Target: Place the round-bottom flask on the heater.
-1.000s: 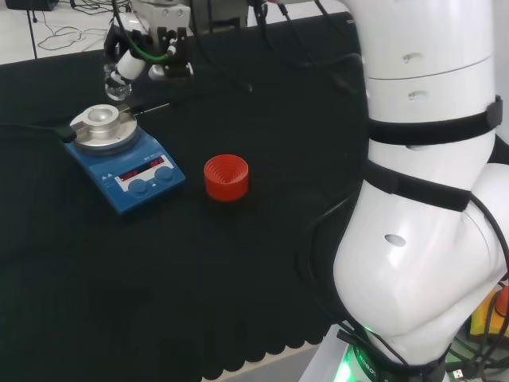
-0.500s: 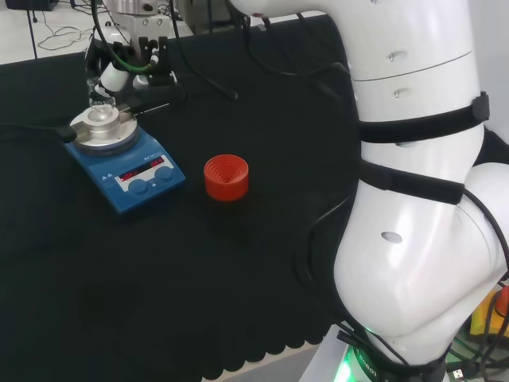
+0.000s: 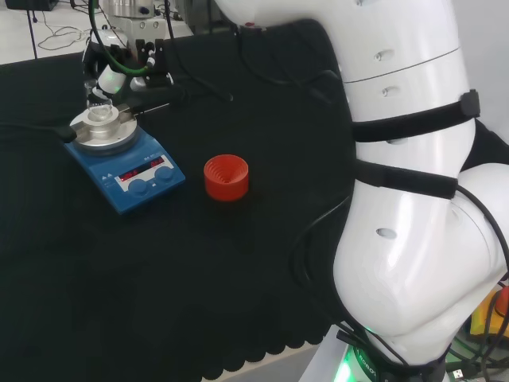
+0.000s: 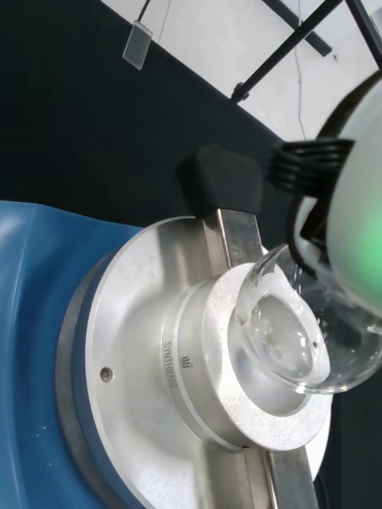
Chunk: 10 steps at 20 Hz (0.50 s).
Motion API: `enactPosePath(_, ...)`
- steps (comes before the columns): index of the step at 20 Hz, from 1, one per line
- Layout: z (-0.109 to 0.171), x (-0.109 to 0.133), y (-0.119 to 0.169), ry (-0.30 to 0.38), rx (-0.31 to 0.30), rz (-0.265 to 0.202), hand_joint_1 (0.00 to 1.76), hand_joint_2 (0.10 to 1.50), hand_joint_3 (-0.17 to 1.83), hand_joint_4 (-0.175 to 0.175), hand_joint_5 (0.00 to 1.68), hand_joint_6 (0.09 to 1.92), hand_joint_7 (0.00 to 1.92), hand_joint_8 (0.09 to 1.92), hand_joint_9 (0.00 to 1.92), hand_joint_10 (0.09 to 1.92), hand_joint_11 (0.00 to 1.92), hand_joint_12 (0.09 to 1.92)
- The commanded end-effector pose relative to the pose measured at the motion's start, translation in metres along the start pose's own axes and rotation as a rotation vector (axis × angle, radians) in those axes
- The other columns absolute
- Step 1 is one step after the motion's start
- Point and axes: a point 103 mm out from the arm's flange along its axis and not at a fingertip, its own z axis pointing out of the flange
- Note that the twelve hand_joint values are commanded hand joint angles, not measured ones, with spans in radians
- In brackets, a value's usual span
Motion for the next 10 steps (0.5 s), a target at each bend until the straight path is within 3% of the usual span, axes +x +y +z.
enactPosePath(1, 0.0045, -0.0059, 0.0048, 0.002, 0.012, -0.005, 1.13, 0.62, 0.84, 0.025, 1.16, 0.96, 0.35, 0.68, 0.58, 0.63, 0.33, 1.35)
enactPosePath(10, 0.0065, -0.0092, 0.0127, 0.008, 0.007, -0.007, 1.13, 0.62, 0.84, 0.023, 1.16, 0.96, 0.35, 0.68, 0.58, 0.63, 0.33, 1.35)
